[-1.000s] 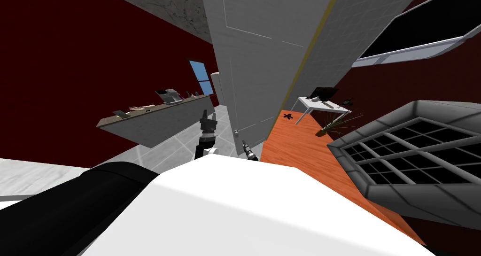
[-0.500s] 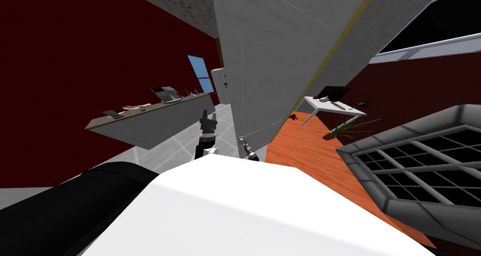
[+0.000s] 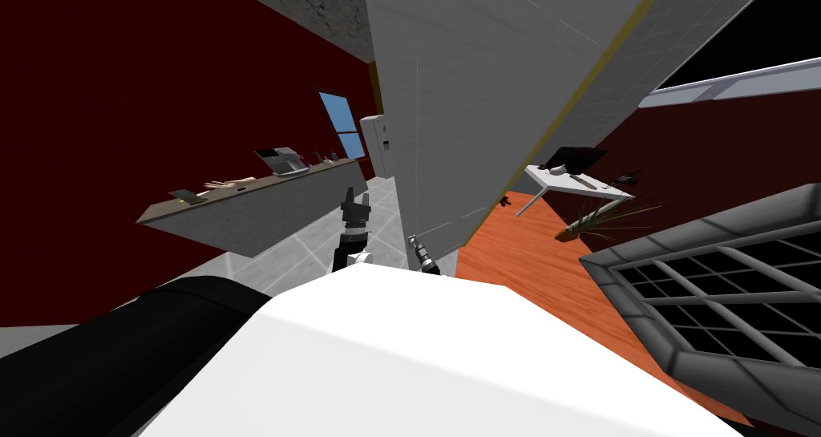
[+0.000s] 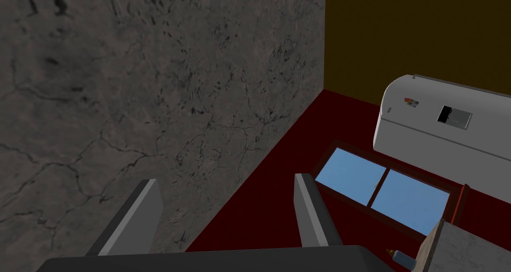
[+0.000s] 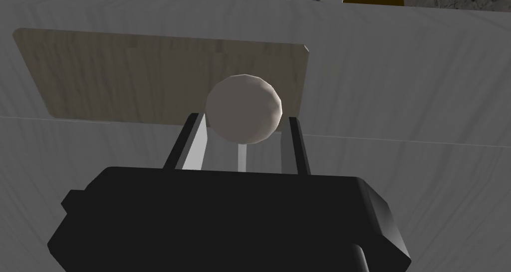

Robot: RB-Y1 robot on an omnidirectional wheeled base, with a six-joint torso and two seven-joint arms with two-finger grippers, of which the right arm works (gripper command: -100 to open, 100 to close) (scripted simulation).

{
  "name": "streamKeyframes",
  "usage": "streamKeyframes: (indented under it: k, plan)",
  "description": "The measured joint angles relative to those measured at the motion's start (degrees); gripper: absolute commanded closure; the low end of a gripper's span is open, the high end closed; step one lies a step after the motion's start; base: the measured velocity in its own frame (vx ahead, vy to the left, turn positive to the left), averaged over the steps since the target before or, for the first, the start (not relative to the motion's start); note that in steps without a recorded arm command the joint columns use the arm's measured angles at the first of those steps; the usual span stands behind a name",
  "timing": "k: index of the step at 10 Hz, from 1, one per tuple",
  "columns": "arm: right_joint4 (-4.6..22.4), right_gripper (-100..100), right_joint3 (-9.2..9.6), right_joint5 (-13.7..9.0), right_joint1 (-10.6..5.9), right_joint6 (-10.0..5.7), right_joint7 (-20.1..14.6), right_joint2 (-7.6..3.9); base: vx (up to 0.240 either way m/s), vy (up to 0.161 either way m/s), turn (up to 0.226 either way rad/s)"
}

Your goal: Push the door open

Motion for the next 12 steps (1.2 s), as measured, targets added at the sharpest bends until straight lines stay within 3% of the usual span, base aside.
streamKeyframes:
  k: [4,7,10,12]
  plan:
    - [0.1,100,0.02,0.0,0.13,0.11,0.0,-0.09,0.014,0.018,-0.009]
    - [0.7,100,-1.23,-0.4,0.13,-0.08,0.3,-1.26,0.099,0.160,-0.057]
    - [2.1,100,-3.54,-1.1,-1.09,-0.58,0.6,-1.48,0.129,0.189,-0.059]
    - [1.4,100,-5.01,-1.6,-0.67,-0.73,0.6,-1.81,0.149,0.206,-0.077]
